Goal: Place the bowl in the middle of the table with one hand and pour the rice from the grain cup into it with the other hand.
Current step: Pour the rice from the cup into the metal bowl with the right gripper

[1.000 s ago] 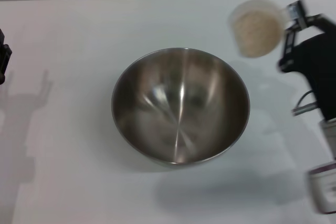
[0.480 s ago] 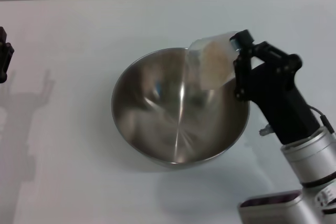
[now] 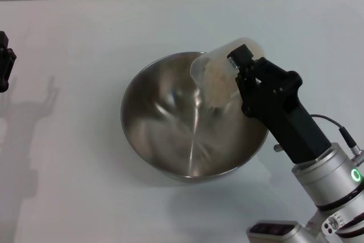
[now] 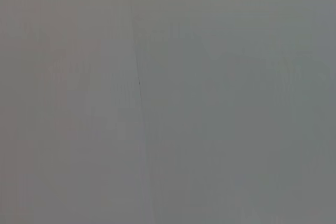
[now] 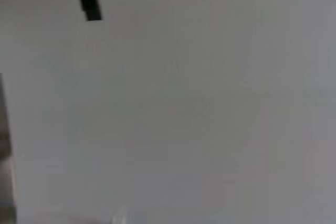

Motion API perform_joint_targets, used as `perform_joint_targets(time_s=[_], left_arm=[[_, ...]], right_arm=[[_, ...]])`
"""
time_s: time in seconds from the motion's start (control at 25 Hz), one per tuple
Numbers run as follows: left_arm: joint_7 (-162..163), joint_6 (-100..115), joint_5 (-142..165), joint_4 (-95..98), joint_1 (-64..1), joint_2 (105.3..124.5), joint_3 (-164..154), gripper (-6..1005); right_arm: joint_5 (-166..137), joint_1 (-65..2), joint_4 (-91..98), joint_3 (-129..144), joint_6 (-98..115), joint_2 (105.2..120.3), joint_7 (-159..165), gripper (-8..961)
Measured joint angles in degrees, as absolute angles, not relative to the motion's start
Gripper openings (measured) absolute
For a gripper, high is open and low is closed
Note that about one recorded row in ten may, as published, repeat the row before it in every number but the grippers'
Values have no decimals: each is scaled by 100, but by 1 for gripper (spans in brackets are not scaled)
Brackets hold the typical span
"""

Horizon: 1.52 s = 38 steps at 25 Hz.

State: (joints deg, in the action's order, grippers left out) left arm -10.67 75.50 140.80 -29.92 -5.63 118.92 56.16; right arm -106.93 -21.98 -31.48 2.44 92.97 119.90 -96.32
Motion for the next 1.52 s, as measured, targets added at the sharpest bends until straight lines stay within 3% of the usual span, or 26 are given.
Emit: perform_joint_targets(time_s=[1.52], left_arm=[[-1063,7550,14080,-2988,-600,11900,5563,815]], right_arm=[[-10933,-2273,-3427,231,8345,11988,-13774,12]])
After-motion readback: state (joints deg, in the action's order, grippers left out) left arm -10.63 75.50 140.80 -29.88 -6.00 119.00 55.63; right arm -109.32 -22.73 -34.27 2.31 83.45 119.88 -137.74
